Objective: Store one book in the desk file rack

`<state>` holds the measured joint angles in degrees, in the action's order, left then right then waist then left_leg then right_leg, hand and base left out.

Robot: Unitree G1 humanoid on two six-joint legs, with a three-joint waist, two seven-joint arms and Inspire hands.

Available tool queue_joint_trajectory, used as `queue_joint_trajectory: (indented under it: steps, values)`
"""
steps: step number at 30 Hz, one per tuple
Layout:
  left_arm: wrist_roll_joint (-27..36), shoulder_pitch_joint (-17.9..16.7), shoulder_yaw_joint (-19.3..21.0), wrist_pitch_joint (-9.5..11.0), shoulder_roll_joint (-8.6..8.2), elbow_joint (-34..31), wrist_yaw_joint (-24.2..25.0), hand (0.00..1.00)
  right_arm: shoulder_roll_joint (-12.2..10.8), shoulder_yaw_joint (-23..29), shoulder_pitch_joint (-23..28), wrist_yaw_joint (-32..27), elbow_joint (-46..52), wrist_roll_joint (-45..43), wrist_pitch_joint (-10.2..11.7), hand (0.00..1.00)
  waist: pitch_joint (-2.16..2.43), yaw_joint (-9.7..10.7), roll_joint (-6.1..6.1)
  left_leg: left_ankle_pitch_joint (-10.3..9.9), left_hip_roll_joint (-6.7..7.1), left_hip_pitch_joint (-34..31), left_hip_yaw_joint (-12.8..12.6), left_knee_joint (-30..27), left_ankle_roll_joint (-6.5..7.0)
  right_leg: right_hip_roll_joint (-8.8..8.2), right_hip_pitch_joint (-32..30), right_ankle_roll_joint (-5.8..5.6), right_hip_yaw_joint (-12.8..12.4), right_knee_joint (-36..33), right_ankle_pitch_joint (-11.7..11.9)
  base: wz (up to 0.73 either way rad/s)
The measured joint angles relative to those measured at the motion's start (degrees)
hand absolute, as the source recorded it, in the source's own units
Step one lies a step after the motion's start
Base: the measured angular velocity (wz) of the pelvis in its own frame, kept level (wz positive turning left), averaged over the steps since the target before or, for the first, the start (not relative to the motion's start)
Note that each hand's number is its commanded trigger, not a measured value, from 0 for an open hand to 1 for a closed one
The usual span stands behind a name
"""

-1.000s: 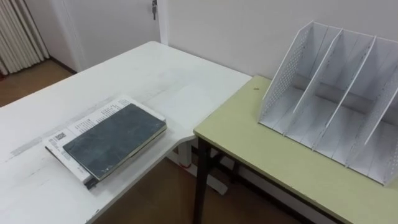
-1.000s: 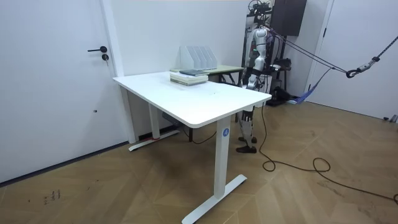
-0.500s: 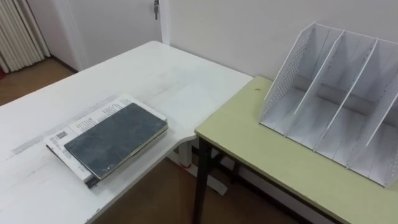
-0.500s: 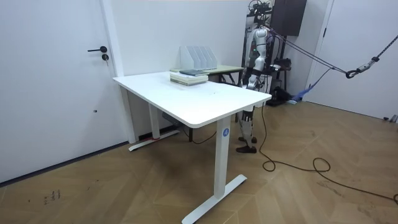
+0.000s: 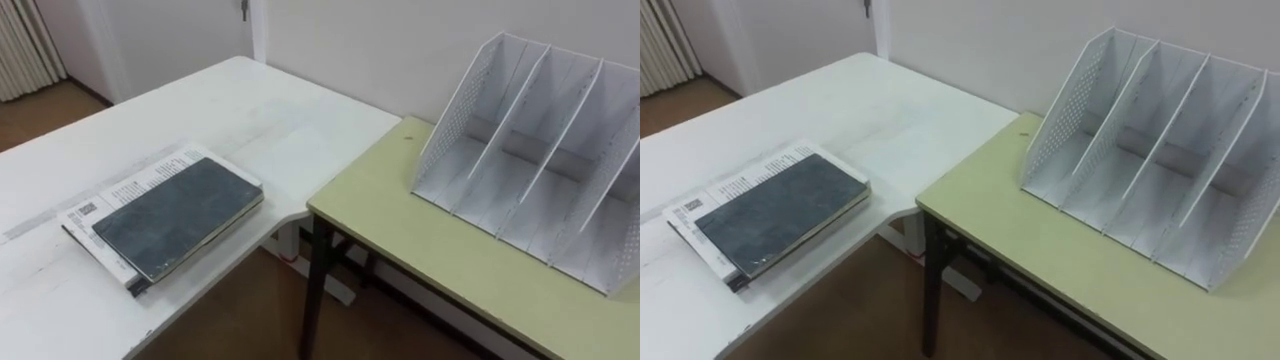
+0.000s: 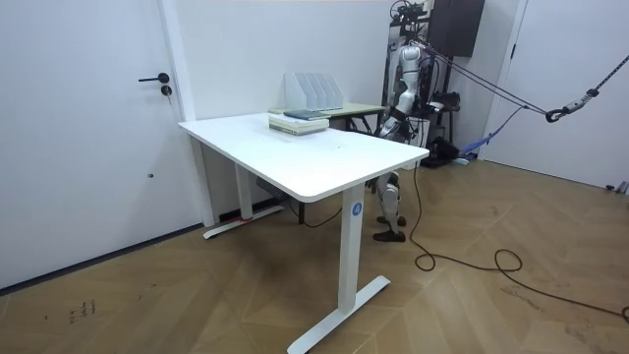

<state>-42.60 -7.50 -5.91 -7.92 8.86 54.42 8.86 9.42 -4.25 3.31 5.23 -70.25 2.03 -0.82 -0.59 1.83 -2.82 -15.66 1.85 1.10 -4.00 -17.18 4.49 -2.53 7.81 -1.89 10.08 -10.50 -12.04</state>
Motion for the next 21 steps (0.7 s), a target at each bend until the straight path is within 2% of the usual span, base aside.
queue_joint_trajectory:
  steps: [4,6,7,9,12,15,21]
  values:
    - [-5.74,0.62,-2.61,0.52,-0.1,-5.53,-0.11,0.0,0.07,-1.21,-0.66,0.58,-0.42,-0.56,0.81,0.0,-0.13,0.52,0.06,0.03,-0.02,-0.56,0.0,-0.11,0.03,0.01,-0.53,0.09,-0.31,0.0,0.08,0.01]
    - [-9.2,0.56,-5.36,0.94,0.05,-13.35,-0.28,0.0,0.12,-1.21,-1.74,1.15,-1.1,-1.66,1.39,0.0,-0.02,1.51,-0.02,0.11,0.04,-0.86,0.04,-0.03,0.11,-0.02,-0.89,0.05,-0.28,-0.03,0.13,0.0]
    - [-9.36,0.73,-5.8,1.3,-0.03,-15.08,-0.53,0.0,0.14,-1.21,-1.93,1.27,-1.1,-2.07,1.44,0.0,-0.01,1.74,0.02,0.16,0.05,-0.88,0.03,0.06,0.11,-0.03,-0.93,0.04,-0.25,-0.04,0.14,-0.04]
    - [-9.64,2.0,-7.16,3.02,-0.53,-18.64,-1.63,0.0,0.13,-1.22,-2.31,1.73,-1.05,-3.0,1.9,0.0,0.4,2.73,0.33,0.53,0.23,-0.29,-0.02,1.0,0.08,-0.17,-0.79,0.03,-0.31,-0.04,0.15,0.0]
    - [-11.16,3.11,-12.1,4.81,-0.61,-22.32,-3.37,0.0,0.31,-1.31,-2.28,1.78,-1.09,-2.27,2.51,0.0,0.35,3.39,0.57,0.78,0.29,0.34,0.01,1.53,-0.02,-0.21,-0.55,0.03,-0.32,0.01,0.14,0.0]
    - [-11.84,3.07,-14.48,5.76,-0.4,-27.42,-4.69,0.0,0.35,-1.3,-2.34,1.81,-1.05,-2.26,2.74,0.0,0.29,3.69,0.67,0.84,0.29,0.14,0.05,1.48,-0.08,-0.18,-0.9,0.05,-0.45,0.41,0.15,0.0]
    - [-13.5,3.08,-14.65,7.78,0.77,-37.86,-9.72,0.0,0.49,-1.28,-2.38,1.85,-1.86,-0.25,2.91,0.0,0.29,4.32,0.94,0.97,0.64,-0.06,1.32,1.48,-0.15,-0.34,-0.29,0.06,1.0,1.01,0.17,0.1]
